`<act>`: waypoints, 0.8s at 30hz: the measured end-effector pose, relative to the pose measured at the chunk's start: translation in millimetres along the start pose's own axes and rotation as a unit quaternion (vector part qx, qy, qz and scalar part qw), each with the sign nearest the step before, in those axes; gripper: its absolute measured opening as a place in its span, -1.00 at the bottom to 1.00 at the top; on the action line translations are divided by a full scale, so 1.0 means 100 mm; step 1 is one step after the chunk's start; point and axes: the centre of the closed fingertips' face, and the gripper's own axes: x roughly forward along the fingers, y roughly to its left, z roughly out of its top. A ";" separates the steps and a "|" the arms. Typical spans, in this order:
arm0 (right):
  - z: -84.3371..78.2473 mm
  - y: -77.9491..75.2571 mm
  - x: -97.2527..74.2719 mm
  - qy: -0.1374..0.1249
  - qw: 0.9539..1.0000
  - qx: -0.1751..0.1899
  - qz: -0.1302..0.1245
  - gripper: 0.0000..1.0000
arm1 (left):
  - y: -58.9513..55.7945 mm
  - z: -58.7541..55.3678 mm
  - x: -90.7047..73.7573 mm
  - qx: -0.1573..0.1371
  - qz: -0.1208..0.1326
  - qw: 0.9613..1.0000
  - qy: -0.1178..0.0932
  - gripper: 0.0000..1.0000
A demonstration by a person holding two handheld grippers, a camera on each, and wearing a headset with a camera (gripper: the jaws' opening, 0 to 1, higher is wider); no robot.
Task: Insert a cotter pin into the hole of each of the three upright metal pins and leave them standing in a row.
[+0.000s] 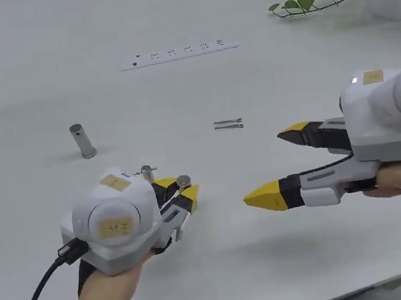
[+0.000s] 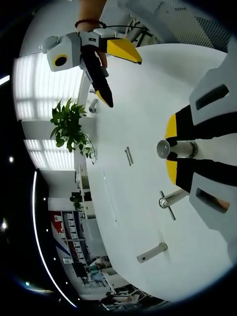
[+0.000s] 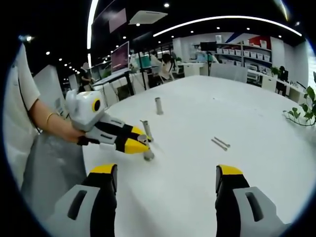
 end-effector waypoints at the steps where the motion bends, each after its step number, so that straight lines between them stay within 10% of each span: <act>1: 0.00 0.00 0.00 0.001 1.000 0.000 0.000 0.66 | 0.00 0.00 0.00 -0.001 0.001 1.000 -0.001 -0.77; 15: -0.01 -0.05 0.00 0.004 1.000 0.001 -0.001 0.65 | -0.01 0.15 0.01 0.014 0.004 0.999 -0.033 -0.66; 24: 0.04 -0.16 0.01 0.006 1.000 -0.017 -0.006 0.44 | 0.01 0.07 -0.05 0.010 -0.001 1.000 -0.016 -0.60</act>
